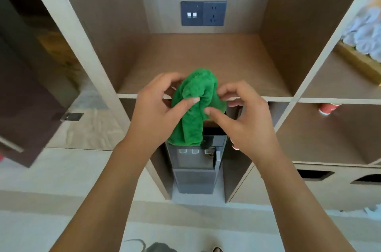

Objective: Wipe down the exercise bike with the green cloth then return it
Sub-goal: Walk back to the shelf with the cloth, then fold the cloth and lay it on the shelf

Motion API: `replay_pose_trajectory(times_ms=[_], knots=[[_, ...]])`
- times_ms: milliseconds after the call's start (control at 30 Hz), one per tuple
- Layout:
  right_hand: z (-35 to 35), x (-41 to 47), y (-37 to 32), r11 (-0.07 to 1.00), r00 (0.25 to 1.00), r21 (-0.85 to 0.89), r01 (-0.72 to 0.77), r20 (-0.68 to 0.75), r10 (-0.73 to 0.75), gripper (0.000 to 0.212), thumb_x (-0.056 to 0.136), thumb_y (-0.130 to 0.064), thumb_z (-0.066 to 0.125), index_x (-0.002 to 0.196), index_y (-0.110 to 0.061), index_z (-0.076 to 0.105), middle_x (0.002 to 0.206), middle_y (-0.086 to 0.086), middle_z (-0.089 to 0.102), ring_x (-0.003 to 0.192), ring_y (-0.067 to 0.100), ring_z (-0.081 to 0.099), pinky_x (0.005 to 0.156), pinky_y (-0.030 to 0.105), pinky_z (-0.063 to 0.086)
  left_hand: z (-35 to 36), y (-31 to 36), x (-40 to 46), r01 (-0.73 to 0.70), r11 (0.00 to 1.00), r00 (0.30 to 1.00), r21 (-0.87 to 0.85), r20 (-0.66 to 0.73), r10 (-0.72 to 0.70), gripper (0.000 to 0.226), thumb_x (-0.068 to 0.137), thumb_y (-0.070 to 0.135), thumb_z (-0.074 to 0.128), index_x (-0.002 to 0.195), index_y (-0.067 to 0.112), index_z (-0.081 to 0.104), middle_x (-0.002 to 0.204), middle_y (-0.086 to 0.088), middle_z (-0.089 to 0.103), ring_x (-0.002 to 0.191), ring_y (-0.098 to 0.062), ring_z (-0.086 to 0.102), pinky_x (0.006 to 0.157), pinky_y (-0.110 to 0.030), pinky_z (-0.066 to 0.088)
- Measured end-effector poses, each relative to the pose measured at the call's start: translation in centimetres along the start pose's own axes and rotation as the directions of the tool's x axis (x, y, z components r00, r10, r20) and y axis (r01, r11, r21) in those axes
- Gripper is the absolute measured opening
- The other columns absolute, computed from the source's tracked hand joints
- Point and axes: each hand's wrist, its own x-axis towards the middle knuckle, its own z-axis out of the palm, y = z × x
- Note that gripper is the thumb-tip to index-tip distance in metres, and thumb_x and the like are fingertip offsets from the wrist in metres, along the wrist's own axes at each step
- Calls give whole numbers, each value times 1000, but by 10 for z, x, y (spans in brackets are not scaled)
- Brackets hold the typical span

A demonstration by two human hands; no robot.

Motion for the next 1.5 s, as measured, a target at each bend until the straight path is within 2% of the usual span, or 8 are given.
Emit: replay_pose_trajectory(times_ms=[233, 433, 700, 1033, 1200, 1300, 1400, 1500], knots=[[9, 29, 13, 998, 1000, 62, 11, 27, -12, 38, 79, -31, 94, 109, -17, 75, 103, -6, 67, 98, 15, 68, 85, 32, 56, 17, 0, 42, 65, 998, 994, -1, -92, -64, 37, 87, 30, 86, 120, 20, 72, 108, 8, 73, 97, -14, 70, 82, -28, 57], [27, 61, 30, 995, 997, 99, -23, -69, 29, 12, 89, -13, 81, 99, -14, 74, 95, -7, 70, 84, 15, 69, 73, 43, 59, 25, -19, 65, 91, 979, 996, -185, 28, -87, 44, 87, 21, 86, 128, 22, 70, 115, 1, 75, 102, -22, 72, 88, -32, 61], [18, 125, 44, 1000, 996, 7, -6, -88, 6, 16, 91, -12, 75, 85, -26, 70, 79, -11, 71, 71, 9, 68, 63, 24, 55, 9, -56, 103, 58, 987, 998, -151, -15, -61, 37, 88, -7, 74, 117, 17, 75, 106, 2, 77, 94, -19, 74, 89, -44, 63], [2, 187, 35, 975, 995, -220, 14, -90, -34, 12, 90, -14, 78, 81, -16, 71, 81, -6, 74, 75, 10, 68, 74, 36, 59, -3, -83, 152, -58, 993, 980, 101, -184, 76, 31, 84, -8, 71, 101, 16, 77, 96, 3, 74, 85, -9, 70, 77, -12, 53], [33, 171, 41, 946, 955, -321, 37, 291, 61, 31, 68, -41, 98, 88, -32, 78, 79, -21, 67, 77, 3, 64, 69, 24, 50, -5, -96, 154, -93, 953, 984, 287, -122, 132, 26, 83, -5, 75, 101, 14, 77, 101, 2, 71, 88, -10, 66, 80, -12, 51], [47, 159, 58, 917, 951, -395, 49, 299, 78, 44, 65, -40, 98, 103, -35, 77, 90, -23, 63, 82, 4, 59, 74, 27, 49, -3, -100, 143, -128, 961, 992, 244, 45, 121, 25, 82, 12, 81, 103, 25, 76, 102, 11, 68, 96, -11, 66, 87, -33, 55], [55, 157, 65, 915, 969, -391, 97, 247, 3, 27, 76, -22, 91, 99, -28, 79, 86, -20, 60, 78, 6, 55, 73, 34, 53, 2, -106, 133, -67, 943, 961, 325, 274, -26, 36, 80, 34, 86, 115, 34, 73, 116, 17, 61, 113, -12, 59, 99, -40, 50], [56, 161, 63, 912, 983, -395, 113, 176, -46, 14, 84, -10, 82, 90, -23, 80, 80, -18, 62, 75, 11, 58, 70, 40, 56, 10, -111, 129, -39, 939, 966, 342, 253, -52, 33, 86, 27, 82, 118, 28, 74, 117, 11, 63, 114, -18, 58, 97, -43, 50]])
